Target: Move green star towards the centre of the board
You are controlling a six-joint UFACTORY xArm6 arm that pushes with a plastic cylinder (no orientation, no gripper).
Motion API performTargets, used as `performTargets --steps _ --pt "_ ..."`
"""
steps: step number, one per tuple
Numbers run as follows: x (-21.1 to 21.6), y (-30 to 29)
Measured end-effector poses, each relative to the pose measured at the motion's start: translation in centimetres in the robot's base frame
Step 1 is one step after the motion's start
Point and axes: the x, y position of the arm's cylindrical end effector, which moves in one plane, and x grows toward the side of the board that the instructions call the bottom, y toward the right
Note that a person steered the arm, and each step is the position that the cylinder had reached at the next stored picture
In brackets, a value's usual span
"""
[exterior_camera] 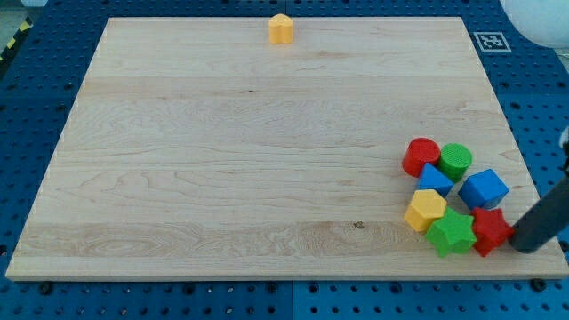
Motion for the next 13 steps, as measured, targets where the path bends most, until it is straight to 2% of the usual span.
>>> performTargets --steps 5,7,8,9,13 --pt "-0.2 -13.7" --pt "-0.4 -14.4" --pt "-3.7 -14.4" --pt "-5.2 -14.6" --pt "-5.3 -19.6"
